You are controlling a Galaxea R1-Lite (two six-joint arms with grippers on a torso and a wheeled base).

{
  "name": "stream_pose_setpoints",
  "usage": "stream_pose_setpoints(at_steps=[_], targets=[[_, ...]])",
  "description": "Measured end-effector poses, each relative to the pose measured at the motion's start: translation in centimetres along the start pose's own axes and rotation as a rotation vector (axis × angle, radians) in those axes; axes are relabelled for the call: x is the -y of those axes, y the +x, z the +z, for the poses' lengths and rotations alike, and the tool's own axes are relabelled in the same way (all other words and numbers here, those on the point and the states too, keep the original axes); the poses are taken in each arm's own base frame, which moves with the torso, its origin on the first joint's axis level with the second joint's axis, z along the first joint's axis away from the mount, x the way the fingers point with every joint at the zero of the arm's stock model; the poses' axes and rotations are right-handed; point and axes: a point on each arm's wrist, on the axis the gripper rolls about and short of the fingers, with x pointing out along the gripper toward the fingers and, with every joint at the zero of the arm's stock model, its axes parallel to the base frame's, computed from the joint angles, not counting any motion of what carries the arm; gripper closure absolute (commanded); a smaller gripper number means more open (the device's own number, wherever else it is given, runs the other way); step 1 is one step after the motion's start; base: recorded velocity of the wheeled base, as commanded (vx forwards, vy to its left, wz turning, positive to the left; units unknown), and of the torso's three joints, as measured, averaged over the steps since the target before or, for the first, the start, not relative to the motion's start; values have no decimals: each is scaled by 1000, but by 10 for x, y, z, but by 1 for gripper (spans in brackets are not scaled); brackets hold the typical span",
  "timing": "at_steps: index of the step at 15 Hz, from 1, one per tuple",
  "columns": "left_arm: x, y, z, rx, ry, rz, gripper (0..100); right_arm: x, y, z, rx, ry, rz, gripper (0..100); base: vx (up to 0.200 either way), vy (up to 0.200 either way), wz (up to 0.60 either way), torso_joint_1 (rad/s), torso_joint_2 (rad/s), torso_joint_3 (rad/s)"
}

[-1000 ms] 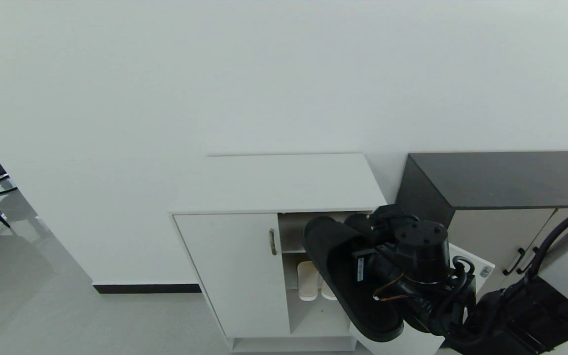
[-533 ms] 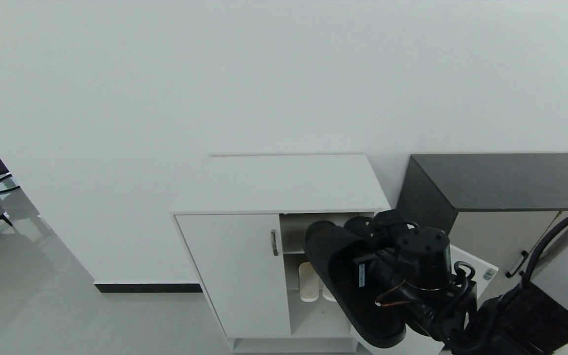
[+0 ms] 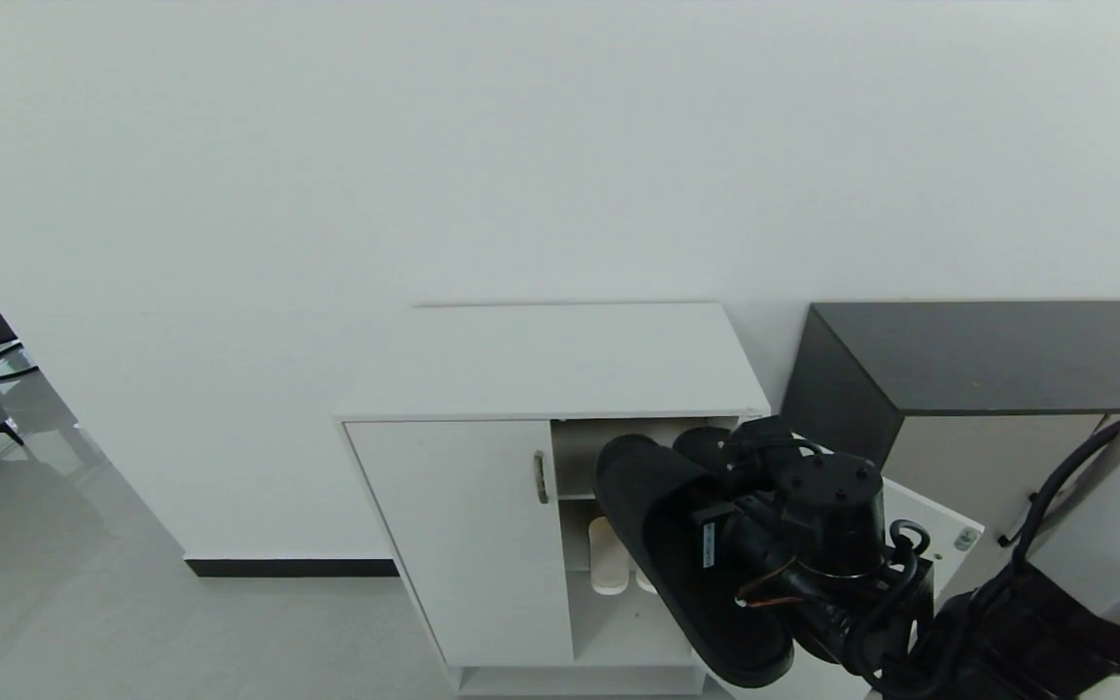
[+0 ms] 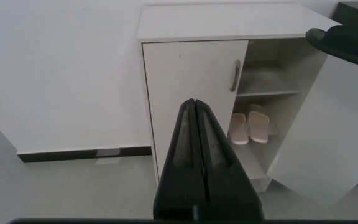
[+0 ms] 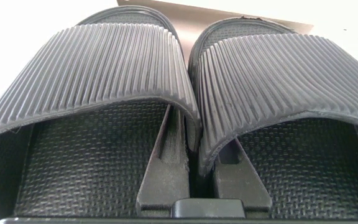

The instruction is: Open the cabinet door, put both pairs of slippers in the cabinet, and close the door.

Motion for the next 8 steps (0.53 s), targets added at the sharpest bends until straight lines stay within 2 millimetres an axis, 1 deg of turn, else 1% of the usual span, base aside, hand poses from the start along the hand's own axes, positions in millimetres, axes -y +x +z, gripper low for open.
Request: stream_pose_setpoints(at_steps=[5, 8], targets=[[0, 0, 0, 0, 1, 0, 100, 0, -2, -5, -8, -3, 20, 100, 0, 0, 0, -178, 365, 180], [0, 0, 0, 0, 1, 0, 100, -1, -2, -6, -11, -5, 24, 100, 0, 0, 0, -204, 401, 199]])
